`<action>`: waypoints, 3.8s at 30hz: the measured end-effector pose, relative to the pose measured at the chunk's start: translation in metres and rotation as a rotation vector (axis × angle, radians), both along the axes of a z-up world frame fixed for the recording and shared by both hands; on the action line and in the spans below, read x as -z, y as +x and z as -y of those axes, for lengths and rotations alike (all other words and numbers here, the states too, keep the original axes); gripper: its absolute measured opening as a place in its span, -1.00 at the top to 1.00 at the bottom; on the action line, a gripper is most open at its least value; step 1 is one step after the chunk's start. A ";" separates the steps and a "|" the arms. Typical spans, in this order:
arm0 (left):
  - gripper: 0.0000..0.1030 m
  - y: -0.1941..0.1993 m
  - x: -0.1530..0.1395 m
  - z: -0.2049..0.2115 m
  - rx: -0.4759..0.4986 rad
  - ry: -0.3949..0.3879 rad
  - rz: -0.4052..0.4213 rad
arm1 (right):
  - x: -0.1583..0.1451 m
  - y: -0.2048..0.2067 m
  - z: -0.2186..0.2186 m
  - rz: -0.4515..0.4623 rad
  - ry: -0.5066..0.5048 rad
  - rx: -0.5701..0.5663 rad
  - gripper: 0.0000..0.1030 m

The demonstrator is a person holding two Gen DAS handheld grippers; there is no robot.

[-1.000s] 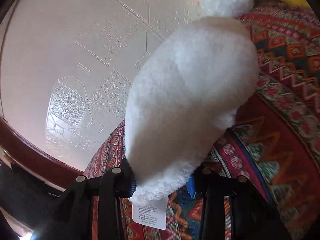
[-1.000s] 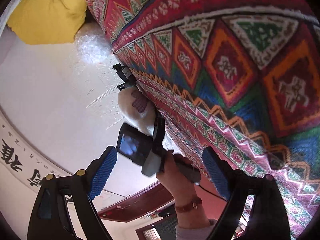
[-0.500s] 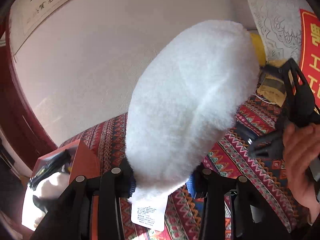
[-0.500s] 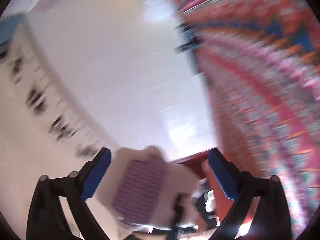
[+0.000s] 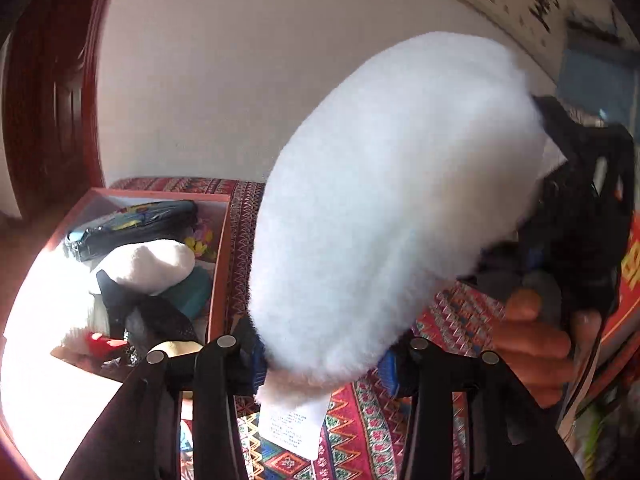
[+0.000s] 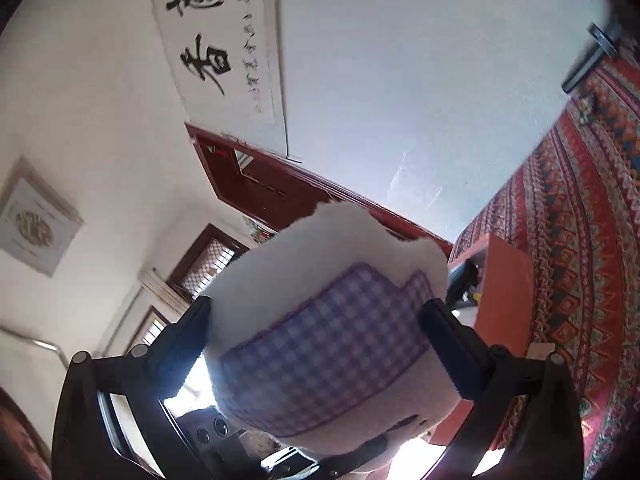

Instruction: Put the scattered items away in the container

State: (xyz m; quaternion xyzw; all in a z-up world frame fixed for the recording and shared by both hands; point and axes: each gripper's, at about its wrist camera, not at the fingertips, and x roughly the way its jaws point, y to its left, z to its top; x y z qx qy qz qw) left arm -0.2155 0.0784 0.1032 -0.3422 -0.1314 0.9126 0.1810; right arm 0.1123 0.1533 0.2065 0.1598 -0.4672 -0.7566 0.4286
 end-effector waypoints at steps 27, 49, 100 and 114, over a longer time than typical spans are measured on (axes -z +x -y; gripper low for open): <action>-0.98 0.000 0.080 0.300 -0.580 0.324 0.356 | 0.055 -0.208 0.344 0.167 1.296 -0.092 -0.26; -0.98 0.049 -0.029 0.229 -0.519 0.164 0.030 | -0.035 0.040 0.166 -0.328 0.945 0.247 -0.99; 0.19 0.044 0.084 -0.174 0.142 -0.075 0.267 | 0.177 0.047 -0.200 0.759 0.265 0.291 0.52; 0.18 0.065 -0.068 0.140 -0.390 -0.007 -0.049 | 0.002 0.057 0.071 0.265 0.434 0.006 0.52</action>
